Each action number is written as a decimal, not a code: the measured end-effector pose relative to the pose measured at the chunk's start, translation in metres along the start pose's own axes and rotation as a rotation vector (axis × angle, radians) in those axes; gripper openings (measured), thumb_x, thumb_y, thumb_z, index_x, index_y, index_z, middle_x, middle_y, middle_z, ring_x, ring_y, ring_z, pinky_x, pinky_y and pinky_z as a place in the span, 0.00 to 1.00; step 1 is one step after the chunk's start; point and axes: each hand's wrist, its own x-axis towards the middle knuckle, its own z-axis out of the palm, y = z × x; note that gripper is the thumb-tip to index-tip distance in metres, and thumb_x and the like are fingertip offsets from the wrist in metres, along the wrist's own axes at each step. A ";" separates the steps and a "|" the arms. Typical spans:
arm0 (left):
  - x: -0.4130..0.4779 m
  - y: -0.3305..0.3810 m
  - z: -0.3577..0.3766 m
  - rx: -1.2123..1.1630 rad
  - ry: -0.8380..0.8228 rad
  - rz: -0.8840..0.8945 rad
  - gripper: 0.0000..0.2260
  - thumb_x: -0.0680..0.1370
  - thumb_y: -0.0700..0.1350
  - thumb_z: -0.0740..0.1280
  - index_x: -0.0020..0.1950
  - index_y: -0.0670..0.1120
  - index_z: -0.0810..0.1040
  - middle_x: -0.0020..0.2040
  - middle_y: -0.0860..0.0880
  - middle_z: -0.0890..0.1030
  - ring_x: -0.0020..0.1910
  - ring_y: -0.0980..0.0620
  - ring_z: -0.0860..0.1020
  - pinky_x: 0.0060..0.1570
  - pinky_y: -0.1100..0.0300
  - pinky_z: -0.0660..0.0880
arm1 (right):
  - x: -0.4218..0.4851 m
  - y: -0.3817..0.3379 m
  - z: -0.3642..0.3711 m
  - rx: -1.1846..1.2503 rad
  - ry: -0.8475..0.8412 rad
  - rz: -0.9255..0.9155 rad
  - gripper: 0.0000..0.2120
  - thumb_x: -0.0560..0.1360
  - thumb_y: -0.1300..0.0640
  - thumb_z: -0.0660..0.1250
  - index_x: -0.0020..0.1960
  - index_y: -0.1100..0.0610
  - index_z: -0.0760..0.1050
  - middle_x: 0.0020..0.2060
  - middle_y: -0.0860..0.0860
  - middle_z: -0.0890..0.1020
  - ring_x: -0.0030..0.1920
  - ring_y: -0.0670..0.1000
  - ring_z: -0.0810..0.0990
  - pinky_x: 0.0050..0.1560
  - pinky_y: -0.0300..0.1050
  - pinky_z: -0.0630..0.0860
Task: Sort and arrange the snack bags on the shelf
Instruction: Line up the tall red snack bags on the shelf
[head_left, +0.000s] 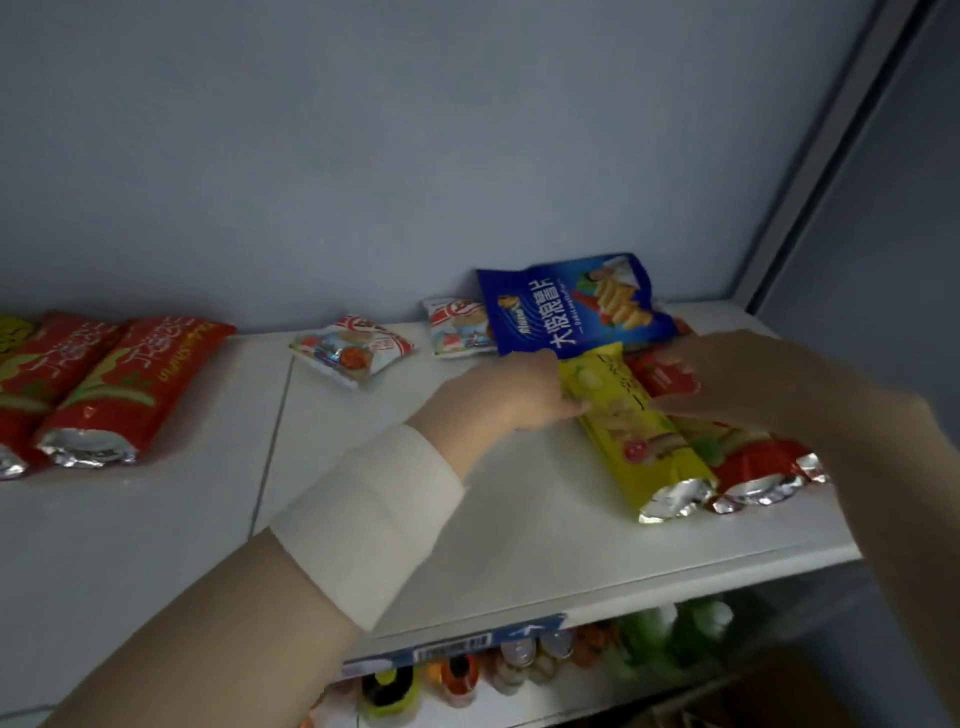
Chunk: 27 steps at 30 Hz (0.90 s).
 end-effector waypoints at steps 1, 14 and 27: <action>0.007 0.012 0.011 -0.113 0.010 -0.049 0.29 0.79 0.57 0.59 0.72 0.38 0.61 0.68 0.41 0.70 0.65 0.42 0.71 0.57 0.55 0.69 | -0.002 0.012 0.006 -0.006 -0.003 -0.028 0.19 0.72 0.40 0.64 0.56 0.51 0.75 0.54 0.52 0.79 0.53 0.55 0.77 0.55 0.50 0.74; 0.051 0.048 0.081 -1.201 0.173 -0.497 0.33 0.74 0.53 0.69 0.68 0.40 0.55 0.67 0.40 0.71 0.63 0.41 0.74 0.61 0.49 0.73 | -0.012 0.050 0.040 0.167 0.042 -0.008 0.22 0.74 0.42 0.62 0.61 0.55 0.72 0.54 0.55 0.80 0.53 0.57 0.78 0.52 0.50 0.75; -0.028 0.016 0.028 -1.558 0.507 0.075 0.21 0.77 0.42 0.64 0.70 0.44 0.65 0.56 0.47 0.79 0.50 0.50 0.80 0.48 0.55 0.77 | -0.048 -0.035 0.054 1.675 0.138 -0.364 0.14 0.73 0.61 0.67 0.55 0.46 0.72 0.54 0.48 0.81 0.53 0.45 0.80 0.50 0.37 0.80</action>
